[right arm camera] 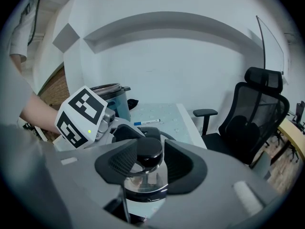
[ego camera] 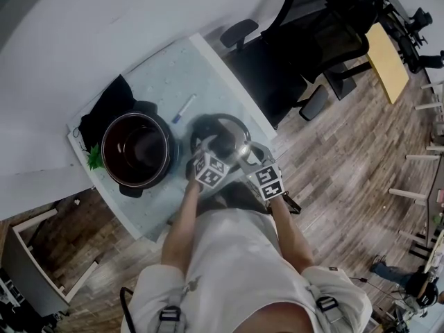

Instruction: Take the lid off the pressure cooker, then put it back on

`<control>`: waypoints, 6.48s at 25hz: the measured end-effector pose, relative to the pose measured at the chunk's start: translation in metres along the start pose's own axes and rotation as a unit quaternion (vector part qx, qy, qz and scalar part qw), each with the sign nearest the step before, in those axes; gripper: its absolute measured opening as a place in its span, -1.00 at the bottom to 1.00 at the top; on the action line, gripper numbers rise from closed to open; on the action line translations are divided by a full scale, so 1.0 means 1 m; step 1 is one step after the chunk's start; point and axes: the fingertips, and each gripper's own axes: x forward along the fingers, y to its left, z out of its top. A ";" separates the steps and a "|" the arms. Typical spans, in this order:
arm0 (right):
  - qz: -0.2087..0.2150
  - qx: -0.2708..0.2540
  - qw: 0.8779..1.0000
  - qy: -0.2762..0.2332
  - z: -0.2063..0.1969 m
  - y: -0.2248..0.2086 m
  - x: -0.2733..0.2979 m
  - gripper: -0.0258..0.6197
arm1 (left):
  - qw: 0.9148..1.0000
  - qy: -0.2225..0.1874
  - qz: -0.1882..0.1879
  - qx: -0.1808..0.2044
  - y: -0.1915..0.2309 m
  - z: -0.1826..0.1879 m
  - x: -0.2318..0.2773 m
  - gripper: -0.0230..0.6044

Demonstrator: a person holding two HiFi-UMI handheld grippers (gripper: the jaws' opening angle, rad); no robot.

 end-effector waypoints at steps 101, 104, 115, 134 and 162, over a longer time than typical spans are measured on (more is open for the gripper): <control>0.117 -0.155 0.974 -0.118 0.223 0.109 -0.043 -0.37 | 0.992 -0.051 0.118 -0.006 0.083 0.133 -0.269 -0.05; 0.131 -0.167 0.970 -0.118 0.228 0.123 -0.034 -0.37 | 0.991 -0.048 0.127 -0.014 0.091 0.121 -0.281 -0.05; 0.160 -0.187 0.963 -0.110 0.235 0.171 -0.007 -0.37 | 0.989 -0.025 0.143 -0.043 0.116 0.074 -0.313 -0.05; 0.174 -0.196 0.961 -0.084 0.243 0.209 0.038 -0.37 | 0.992 0.006 0.112 -0.061 0.155 0.022 -0.331 -0.05; 0.180 -0.192 0.963 -0.063 0.249 0.215 0.073 -0.37 | 0.995 0.012 0.057 -0.075 0.172 -0.009 -0.319 -0.05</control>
